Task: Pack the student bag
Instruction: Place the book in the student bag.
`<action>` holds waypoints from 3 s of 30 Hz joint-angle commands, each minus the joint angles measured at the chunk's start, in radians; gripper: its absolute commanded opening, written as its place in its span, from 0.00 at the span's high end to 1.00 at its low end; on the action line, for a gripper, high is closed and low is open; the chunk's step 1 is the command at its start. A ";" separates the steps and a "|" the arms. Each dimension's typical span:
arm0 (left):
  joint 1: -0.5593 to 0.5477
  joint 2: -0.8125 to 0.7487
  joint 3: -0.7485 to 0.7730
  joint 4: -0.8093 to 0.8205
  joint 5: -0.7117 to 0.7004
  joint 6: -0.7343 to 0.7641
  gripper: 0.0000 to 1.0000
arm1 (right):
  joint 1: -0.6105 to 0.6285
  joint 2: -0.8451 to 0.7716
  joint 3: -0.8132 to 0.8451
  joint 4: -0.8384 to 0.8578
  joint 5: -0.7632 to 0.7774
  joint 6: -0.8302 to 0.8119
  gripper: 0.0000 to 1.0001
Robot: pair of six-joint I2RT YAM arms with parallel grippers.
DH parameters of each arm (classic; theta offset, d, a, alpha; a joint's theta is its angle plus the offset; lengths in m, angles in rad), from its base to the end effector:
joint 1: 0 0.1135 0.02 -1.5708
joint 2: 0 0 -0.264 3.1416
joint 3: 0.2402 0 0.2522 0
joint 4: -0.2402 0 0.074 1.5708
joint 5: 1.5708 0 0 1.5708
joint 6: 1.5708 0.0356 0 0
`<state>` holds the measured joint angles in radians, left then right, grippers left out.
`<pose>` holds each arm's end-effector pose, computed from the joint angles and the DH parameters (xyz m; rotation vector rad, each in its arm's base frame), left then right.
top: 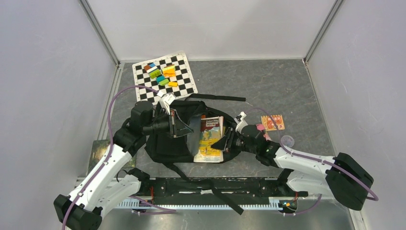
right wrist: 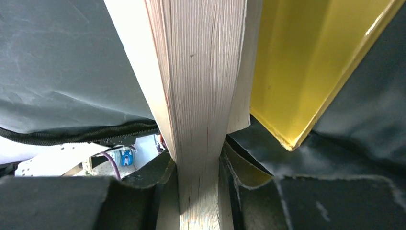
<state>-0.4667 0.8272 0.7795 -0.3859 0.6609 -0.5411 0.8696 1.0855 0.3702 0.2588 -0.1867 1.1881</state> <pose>0.1522 -0.1012 0.3132 0.3821 2.1168 -1.2795 0.1362 0.1715 0.1836 0.2381 2.3495 1.3721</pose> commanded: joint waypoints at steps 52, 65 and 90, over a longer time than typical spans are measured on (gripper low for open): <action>0.000 -0.003 0.000 0.079 -0.050 0.027 0.98 | 0.099 0.349 0.301 -0.062 0.287 -0.440 0.55; 0.014 -0.007 -0.032 -0.080 -0.415 -0.034 0.98 | 0.129 0.506 0.412 0.054 0.153 -0.465 0.86; 0.045 -0.099 0.095 -0.476 -0.843 -0.188 0.00 | 0.072 -0.067 0.319 -0.327 0.472 -0.675 0.22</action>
<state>-0.4267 0.7124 0.6819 -0.7231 -0.1558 -0.8200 0.9768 1.0546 0.6544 -0.0170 0.2478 0.5838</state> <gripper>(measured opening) 0.993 0.760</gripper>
